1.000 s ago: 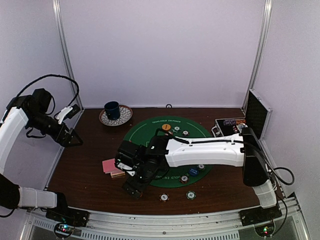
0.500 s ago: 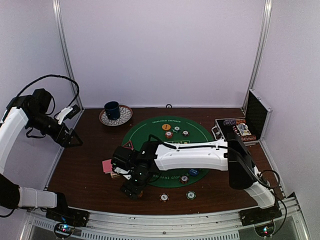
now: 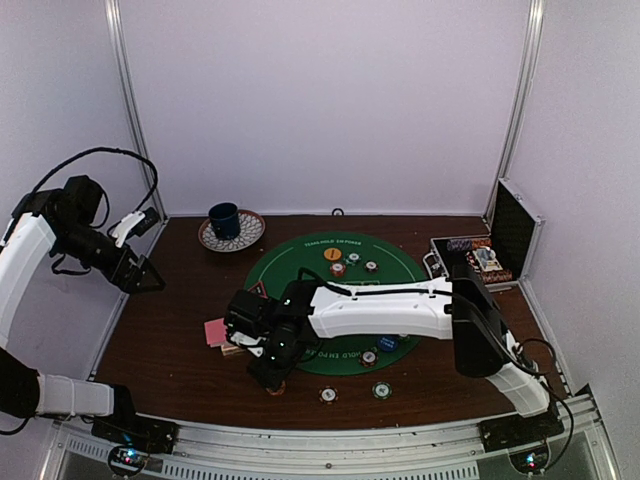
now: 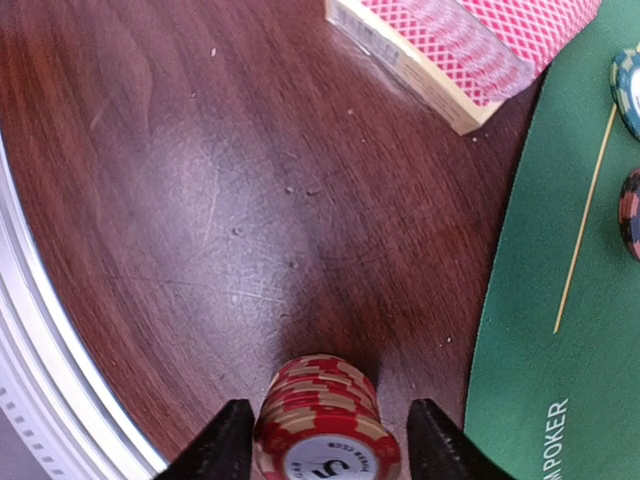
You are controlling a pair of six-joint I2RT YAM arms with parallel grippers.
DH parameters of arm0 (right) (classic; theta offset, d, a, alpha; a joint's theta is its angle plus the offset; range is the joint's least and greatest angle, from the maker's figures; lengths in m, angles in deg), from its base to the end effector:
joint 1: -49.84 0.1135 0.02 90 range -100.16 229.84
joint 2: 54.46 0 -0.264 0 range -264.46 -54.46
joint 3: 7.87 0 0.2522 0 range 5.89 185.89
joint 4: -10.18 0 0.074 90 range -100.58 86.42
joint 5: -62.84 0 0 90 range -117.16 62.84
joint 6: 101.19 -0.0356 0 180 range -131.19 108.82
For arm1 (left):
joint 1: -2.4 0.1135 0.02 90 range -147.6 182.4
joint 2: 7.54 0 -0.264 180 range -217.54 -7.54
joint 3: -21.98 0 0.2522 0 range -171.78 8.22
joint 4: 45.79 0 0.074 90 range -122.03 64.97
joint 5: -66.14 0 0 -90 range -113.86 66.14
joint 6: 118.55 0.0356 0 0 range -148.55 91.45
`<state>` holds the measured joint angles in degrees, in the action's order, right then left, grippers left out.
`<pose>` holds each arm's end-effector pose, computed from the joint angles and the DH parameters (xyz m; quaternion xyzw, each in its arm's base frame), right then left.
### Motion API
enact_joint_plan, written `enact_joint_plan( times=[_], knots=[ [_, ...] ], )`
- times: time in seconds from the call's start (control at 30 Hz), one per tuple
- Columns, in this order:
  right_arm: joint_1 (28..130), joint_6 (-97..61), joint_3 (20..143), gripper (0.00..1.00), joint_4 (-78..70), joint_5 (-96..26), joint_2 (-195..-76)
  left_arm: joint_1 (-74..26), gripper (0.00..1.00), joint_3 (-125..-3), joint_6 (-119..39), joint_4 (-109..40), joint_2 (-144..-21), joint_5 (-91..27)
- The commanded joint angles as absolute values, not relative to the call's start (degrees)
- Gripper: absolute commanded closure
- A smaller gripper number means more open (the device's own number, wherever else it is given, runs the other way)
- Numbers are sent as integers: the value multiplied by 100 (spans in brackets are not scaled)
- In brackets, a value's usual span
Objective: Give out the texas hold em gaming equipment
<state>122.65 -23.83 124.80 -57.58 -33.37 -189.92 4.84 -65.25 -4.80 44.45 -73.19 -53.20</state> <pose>0.1431 0.4755 0.1832 -0.5013 0.8470 0.1537 0.0877 0.1845 -0.0096 0.3489 0.2219 0.9256 -0.2018 0.2308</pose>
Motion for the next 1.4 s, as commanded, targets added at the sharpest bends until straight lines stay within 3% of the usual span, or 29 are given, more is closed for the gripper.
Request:
enact_joint_plan(
  times=[0.0,0.27,0.4,0.8,1.37],
  knots=[
    [12228,-2389,12630,50,-5765,-3376,-19048,522,2,-6684,-412,4434,-7347,-5314],
    [12217,-2380,12714,68,-5868,-3354,-18972,522,2,-6710,-415,4424,-7368,-5322],
    [12217,-2344,12894,72,-6019,-3243,-18867,526,2,-6702,-422,4431,-7356,-5321],
    [11710,-2623,13573,77,-6542,-2830,-18800,526,2,-6701,-427,4430,-7331,-5345],
    [11254,-2788,13215,79,-6042,-2810,-19414,522,2,-6731,-411,4413,-7381,-5344]
  ],
)
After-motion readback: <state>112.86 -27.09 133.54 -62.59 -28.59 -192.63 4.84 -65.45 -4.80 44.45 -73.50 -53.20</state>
